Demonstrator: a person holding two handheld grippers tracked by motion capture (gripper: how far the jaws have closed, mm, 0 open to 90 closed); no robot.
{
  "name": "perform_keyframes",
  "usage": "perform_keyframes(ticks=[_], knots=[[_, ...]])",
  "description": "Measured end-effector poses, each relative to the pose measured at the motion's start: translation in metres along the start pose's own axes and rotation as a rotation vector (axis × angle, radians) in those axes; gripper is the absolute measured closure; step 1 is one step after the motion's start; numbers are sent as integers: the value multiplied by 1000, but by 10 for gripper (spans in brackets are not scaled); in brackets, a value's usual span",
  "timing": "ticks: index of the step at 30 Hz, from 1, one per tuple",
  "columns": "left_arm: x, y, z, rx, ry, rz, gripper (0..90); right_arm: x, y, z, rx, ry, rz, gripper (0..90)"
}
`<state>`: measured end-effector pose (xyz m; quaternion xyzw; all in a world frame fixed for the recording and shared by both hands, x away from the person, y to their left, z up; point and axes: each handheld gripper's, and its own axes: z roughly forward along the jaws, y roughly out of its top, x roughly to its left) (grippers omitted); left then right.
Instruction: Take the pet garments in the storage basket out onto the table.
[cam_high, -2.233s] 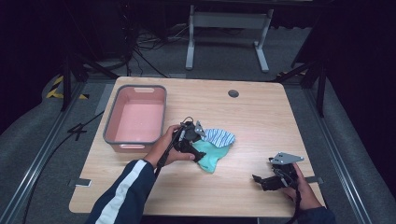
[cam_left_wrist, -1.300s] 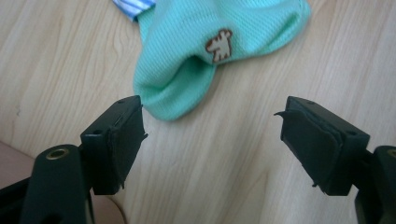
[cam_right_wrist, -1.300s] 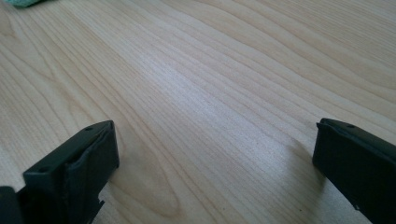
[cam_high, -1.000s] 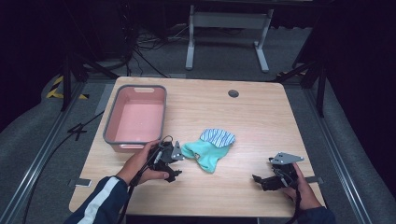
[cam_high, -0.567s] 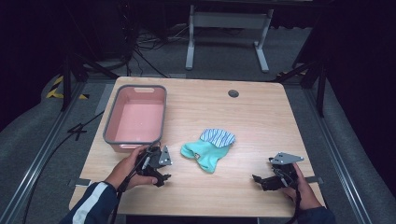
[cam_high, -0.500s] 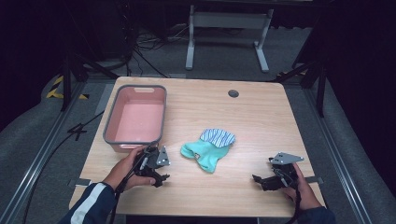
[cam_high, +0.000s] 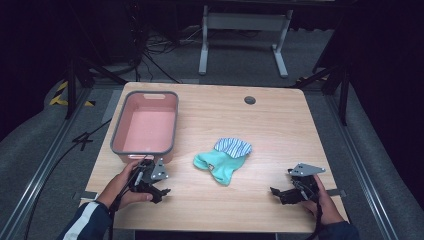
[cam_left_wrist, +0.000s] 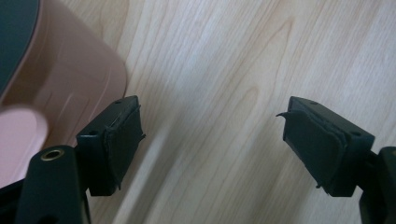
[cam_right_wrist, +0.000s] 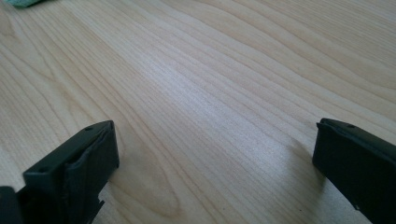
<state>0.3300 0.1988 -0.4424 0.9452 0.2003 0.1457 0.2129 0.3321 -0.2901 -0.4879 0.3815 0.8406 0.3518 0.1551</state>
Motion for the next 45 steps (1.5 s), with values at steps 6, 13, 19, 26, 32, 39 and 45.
perform_keyframes(ticks=[6, 13, 19, 26, 32, 39, 45], knots=[[6, -18, -6, -41, -13, -51, 204, 0, 0, 0, 0, 0, 0, 6], [9, -37, -12, -57, -13, -75, 199, 0, 0, 0, 0, 0, 0, 6], [14, -49, -15, -65, -17, -98, 187, 0, 0, 0, 0, 0, 0, 6], [24, -72, -13, -82, -19, -165, 188, 0, 0, 0, 0, 0, 0, 6], [30, -90, -16, -121, -26, -229, 189, 0, 0, 0, 0, 0, 0, 5], [31, -106, -16, -147, -20, -273, 188, 0, 0, 0, 0, 0, 0, 5], [33, -120, -17, -193, -38, -317, 175, 0, 0, 0, 0, 0, 0, 6]])
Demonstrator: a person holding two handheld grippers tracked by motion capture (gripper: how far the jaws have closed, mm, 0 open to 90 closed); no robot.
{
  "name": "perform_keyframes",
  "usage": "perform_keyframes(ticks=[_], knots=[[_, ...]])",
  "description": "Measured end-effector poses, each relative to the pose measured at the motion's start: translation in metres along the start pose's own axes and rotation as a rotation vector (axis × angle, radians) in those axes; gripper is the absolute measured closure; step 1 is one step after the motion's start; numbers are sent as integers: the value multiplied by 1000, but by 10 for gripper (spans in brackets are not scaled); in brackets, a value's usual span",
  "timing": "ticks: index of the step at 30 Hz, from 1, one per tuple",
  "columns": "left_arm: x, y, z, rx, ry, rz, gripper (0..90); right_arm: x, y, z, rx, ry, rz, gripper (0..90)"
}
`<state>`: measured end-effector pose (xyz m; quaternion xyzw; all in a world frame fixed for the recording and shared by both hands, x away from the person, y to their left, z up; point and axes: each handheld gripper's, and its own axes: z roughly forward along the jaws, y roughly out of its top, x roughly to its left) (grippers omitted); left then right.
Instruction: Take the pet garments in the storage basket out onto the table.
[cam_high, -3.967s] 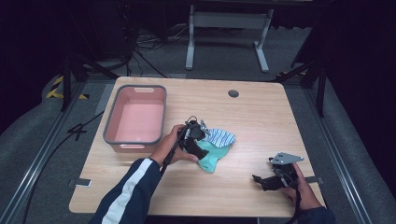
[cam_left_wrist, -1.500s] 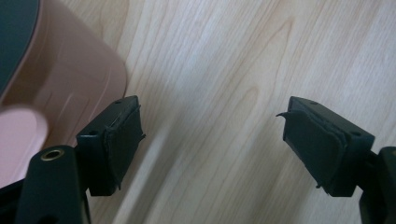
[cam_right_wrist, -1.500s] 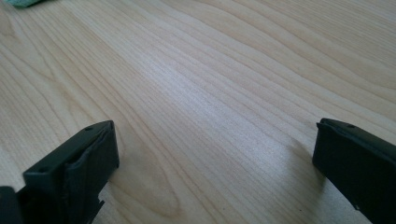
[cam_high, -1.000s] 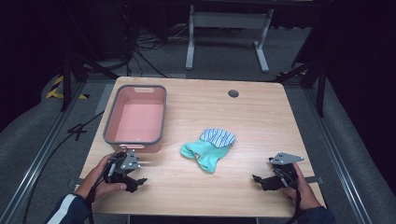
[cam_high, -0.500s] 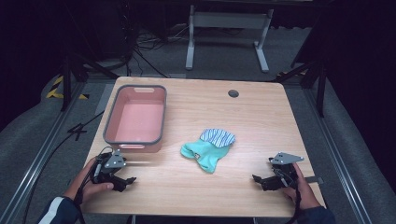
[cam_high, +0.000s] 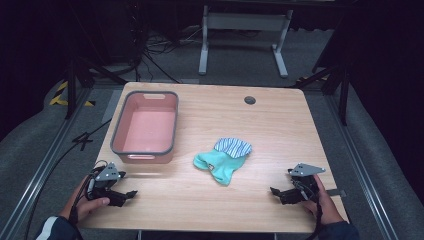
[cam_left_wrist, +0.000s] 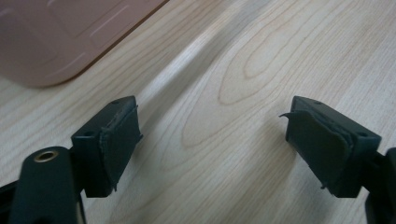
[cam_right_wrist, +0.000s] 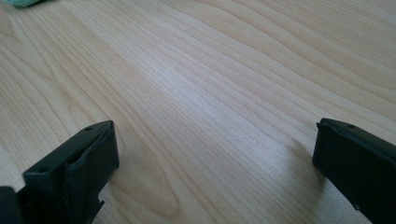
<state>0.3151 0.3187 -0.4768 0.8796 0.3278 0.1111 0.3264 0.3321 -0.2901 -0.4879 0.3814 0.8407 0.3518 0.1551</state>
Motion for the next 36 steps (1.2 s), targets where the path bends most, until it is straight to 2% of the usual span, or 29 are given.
perform_keyframes(ticks=[5, 12, 36], knots=[[0, -9, 0, -57, 2, -3, 163, 0, 0, 0, 0, 0, 0, 6], [-1, -9, 0, -60, 18, -13, 153, 0, 0, 0, 0, 0, -1, 5], [-2, -9, 0, -59, 21, -17, 144, 0, 0, 0, 2, -2, 2, 6]])
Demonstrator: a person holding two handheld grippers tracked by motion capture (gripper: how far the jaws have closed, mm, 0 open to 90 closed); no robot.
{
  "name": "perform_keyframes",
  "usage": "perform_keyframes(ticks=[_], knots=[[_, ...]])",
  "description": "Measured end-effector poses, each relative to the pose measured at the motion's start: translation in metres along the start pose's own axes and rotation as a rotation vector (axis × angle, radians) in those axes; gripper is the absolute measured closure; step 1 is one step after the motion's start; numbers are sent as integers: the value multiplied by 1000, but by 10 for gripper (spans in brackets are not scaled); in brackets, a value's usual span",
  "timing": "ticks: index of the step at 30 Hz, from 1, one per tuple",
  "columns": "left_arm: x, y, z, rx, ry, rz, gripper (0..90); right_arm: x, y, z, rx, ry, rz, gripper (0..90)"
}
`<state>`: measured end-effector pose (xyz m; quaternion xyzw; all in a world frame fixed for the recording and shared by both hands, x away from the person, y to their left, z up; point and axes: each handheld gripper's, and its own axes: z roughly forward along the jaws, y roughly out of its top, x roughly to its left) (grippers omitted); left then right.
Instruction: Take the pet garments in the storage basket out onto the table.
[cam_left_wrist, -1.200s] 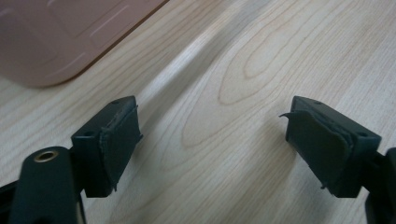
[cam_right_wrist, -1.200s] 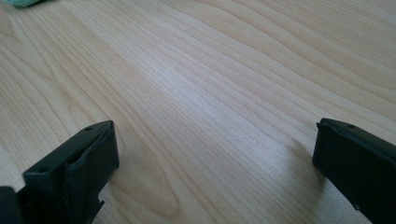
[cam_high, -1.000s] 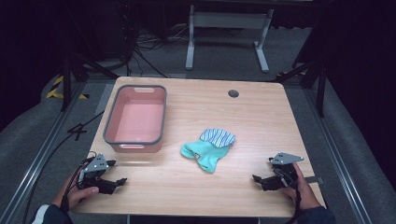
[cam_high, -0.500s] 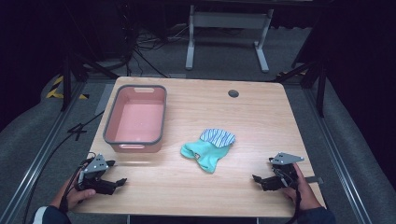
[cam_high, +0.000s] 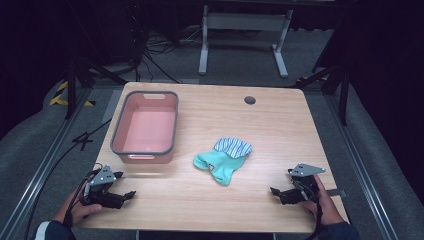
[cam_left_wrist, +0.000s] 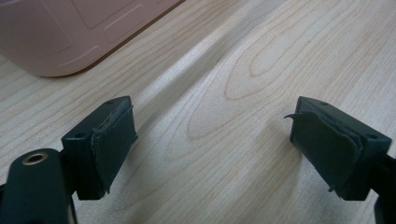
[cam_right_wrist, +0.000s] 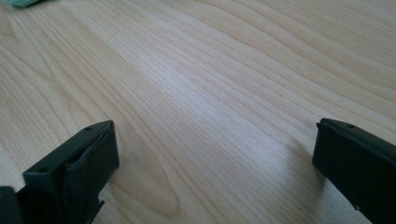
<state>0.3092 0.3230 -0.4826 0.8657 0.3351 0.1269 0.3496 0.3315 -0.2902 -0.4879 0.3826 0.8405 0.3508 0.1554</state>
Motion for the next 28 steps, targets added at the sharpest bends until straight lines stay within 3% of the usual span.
perform_keyframes(ticks=[28], knots=[[-1, 2, 2, 2, 11, -8, 120, 0, 0, 0, 0, 0, 0, 6]])
